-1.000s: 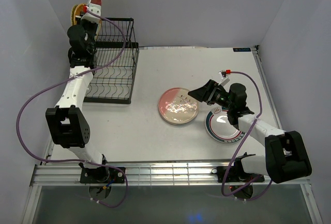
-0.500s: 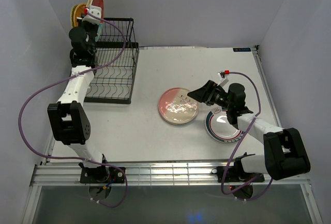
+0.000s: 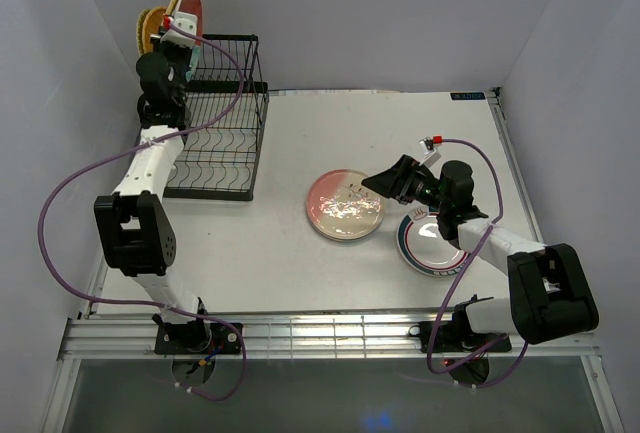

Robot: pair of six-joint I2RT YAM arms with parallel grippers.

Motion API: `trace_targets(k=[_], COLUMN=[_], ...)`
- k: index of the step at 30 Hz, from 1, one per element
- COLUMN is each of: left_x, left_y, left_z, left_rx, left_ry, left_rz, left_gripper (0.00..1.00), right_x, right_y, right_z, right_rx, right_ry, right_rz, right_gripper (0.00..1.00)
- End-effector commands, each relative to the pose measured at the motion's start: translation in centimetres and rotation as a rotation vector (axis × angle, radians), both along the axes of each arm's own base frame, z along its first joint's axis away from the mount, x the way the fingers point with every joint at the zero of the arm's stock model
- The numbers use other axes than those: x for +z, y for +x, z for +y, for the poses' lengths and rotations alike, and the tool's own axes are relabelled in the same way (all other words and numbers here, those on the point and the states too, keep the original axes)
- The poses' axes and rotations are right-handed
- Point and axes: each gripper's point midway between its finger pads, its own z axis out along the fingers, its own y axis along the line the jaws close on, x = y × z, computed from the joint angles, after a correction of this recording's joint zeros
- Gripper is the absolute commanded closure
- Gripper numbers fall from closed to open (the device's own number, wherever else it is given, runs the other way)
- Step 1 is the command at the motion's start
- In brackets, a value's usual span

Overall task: Load the plates into the dish rack
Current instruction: Insert the plate into the dish rack.

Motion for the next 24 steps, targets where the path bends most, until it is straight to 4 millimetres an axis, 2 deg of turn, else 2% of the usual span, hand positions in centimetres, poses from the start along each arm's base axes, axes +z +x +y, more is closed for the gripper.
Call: trace_targets(k=[1,15,19,24], left_x=[12.2,15.6,15.2,13.7], left_y=[-4.8,-6.0,-5.8,-5.3], left_z=[1.2,1.3,1.3,1.3], left_rx=[0.048,0.044,0.049,0.027], left_ry=[0.008,-0.028,-0.01,-0.009], left_rz=[-0.348,-0.415,-0.402,-0.371], left_gripper=[1.0,1.0,1.0,1.0], right_x=[2.8,2.5,2.7,2.7], right_y=[0.9,0.9,0.8,0.8], right_z=[0.4,0.4,0.4,0.4], right_rx=[0.017,0.022,0.025,0.025], right_ry=[0.03,0.03,0.032,0.032], right_rz=[-0.089,-0.081,-0.084,-0.083], right_gripper=[0.1,0.1,0.1,0.1])
